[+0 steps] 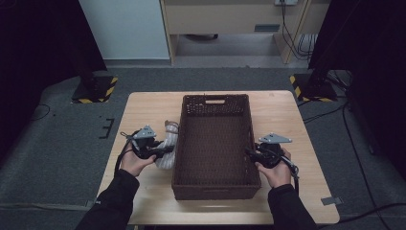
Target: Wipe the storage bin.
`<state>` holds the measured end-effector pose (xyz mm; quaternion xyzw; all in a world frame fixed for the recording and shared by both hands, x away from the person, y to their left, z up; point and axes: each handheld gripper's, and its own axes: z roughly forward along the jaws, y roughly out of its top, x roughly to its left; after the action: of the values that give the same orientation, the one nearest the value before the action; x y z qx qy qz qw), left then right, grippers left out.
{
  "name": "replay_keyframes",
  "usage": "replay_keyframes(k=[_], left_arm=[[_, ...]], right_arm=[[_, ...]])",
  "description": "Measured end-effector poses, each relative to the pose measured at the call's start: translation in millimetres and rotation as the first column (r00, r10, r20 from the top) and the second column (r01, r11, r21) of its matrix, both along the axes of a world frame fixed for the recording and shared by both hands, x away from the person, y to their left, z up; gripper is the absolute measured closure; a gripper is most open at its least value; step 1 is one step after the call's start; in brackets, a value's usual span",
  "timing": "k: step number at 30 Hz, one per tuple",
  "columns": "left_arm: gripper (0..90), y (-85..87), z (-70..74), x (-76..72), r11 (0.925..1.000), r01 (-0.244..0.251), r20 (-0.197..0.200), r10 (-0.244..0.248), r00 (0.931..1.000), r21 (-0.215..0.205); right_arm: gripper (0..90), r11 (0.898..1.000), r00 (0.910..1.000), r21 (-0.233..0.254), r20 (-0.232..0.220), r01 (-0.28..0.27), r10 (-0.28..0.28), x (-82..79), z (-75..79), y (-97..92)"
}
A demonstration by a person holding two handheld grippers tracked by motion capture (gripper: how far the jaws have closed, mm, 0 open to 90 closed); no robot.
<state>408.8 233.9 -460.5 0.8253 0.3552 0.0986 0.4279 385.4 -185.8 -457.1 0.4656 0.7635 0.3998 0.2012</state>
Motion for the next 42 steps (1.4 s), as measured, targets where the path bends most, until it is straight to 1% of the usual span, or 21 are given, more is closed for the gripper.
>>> replay_keyframes(k=[1, 2, 3, 4, 6, 13, 15, 18, 19, 20, 21, 23, 25, 26, 28, 29, 31, 33, 34, 37, 42], left_arm=[[65.6, -0.5, -6.2, -0.3, 0.9999, 0.003, -0.012, -0.003, 0.9999, 0.011], [65.6, -0.5, -6.2, -0.3, 0.9999, 0.003, -0.012, -0.003, 0.9999, 0.011], [65.5, -2.0, -18.0, -1.8, 0.9996, 0.008, -0.035, -0.007, 0.9994, 0.026], [65.5, -2.0, -18.0, -1.8, 0.9996, 0.008, -0.035, -0.007, 0.9994, 0.026], [65.6, -4.2, -28.5, -3.0, 0.9983, 0.012, -0.061, -0.008, 0.9981, 0.057], [65.5, -5.6, -34.9, -3.6, 0.9970, 0.010, -0.073, -0.004, 0.9973, 0.077], [65.6, -1.0, -26.5, -2.6, 0.9993, -0.002, -0.068, 0.004, 0.9977, 0.037], [65.6, 7.0, -7.9, -2.5, 0.9993, -0.018, -0.022, 0.017, 0.9996, -0.033], [65.6, 7.0, -7.9, -2.5, 0.9993, -0.018, -0.022, 0.017, 0.9996, -0.033], [65.6, 9.7, 4.1, -4.0, 0.9984, -0.018, 0.011, 0.019, 0.9998, -0.054], [65.6, 9.7, 4.1, -4.0, 0.9984, -0.018, 0.011, 0.019, 0.9998, -0.054], [65.6, 9.7, 14.9, -4.7, 0.9990, -0.006, 0.042, 0.008, 0.9991, -0.044], [65.4, 8.8, 16.7, -4.7, 0.9992, -0.004, 0.046, 0.006, 0.9989, -0.040], [65.4, 6.9, 17.9, -5.1, 0.9996, 0.006, 0.056, -0.004, 0.9984, -0.026], [65.4, 5.4, 16.1, -5.8, 0.9998, 0.013, 0.055, -0.012, 0.9984, -0.018], [65.3, 3.1, 9.7, -8.0, 0.9998, 0.018, 0.050, -0.019, 0.9986, 0.005], [65.3, 2.7, 5.3, -8.9, 0.9998, 0.018, 0.040, -0.018, 0.9990, 0.011], [65.3, 2.8, -10.3, -10.5, 0.9991, 0.015, 0.003, -0.015, 0.9999, 0.039], [65.3, 2.8, -10.3, -10.5, 0.9991, 0.015, 0.003, -0.015, 0.9999, 0.039], [65.2, -0.2, -27.9, -9.2, 0.9968, 0.020, -0.041, -0.017, 0.9990, 0.078], [65.1, 2.0, -32.7, -5.5, 0.9970, 0.003, -0.061, 0.001, 0.9981, 0.077]], right_arm=[[58.7, 1.000, 1.0000, -0.001, 0.000, 0.000, 0.000, 0.1, 0.1, 0.1], [58.7, 1.000, 1.0000, -0.001, 0.000, 0.000, 0.000, 0.1, 0.1, 0.1], [59.0, 1.000, 1.0000, -0.003, -0.004, 0.004, -0.004, -0.1, 0.3, 0.6], [59.0, 1.000, 1.0000, -0.003, -0.004, 0.004, -0.004, -0.1, 0.3, 0.6], [60.1, 1.000, 1.0000, -0.021, -0.003, 0.009, -0.009, -0.2, 1.0, 1.8], [62.5, 0.999, 0.9995, -0.037, 0.004, 0.031, -0.031, -1.6, 2.0, 4.2], [63.7, 0.998, 0.9989, -0.032, 0.006, 0.046, -0.046, -1.6, 1.7, 4.6], [64.2, 0.998, 0.9981, -0.023, 0.005, 0.061, -0.061, -0.8, 1.6, 6.0], [64.2, 0.998, 0.9981, -0.023, 0.005, 0.061, -0.061, -0.8, 1.6, 6.0], [64.4, 0.997, 0.9974, -0.020, 0.009, 0.071, -0.071, 0.3, 1.3, 8.1], [64.4, 0.997, 0.9974, -0.020, 0.009, 0.071, -0.071, 0.3, 1.3, 8.1], [64.4, 0.996, 0.9962, -0.022, 0.011, 0.087, -0.087, 2.1, 1.2, 11.4], [64.4, 0.996, 0.9957, -0.021, 0.009, 0.092, -0.092, 2.3, 1.3, 12.6], [64.4, 0.995, 0.9957, -0.026, 0.010, 0.093, -0.093, 2.8, 1.4, 13.6], [64.2, 0.995, 0.9956, -0.024, 0.010, 0.093, -0.093, 2.8, 1.4, 13.6], [64.0, 0.995, 0.9955, -0.017, 0.010, 0.095, -0.094, 2.6, 1.0, 12.9], [64.0, 0.995, 0.9955, -0.014, 0.010, 0.094, -0.094, 2.8, 0.9, 12.7], [64.2, 0.995, 0.9954, -0.019, 0.012, 0.095, -0.095, 2.6, 1.0, 13.1], [64.2, 0.995, 0.9954, -0.019, 0.013, 0.095, -0.095, 2.5, 1.0, 13.1], [65.1, 0.995, 0.9948, -0.022, 0.022, 0.100, -0.099, 2.6, 0.9, 13.6], [65.7, 0.993, 0.9929, -0.026, 0.038, 0.114, -0.113, 4.5, 0.6, 14.9]])
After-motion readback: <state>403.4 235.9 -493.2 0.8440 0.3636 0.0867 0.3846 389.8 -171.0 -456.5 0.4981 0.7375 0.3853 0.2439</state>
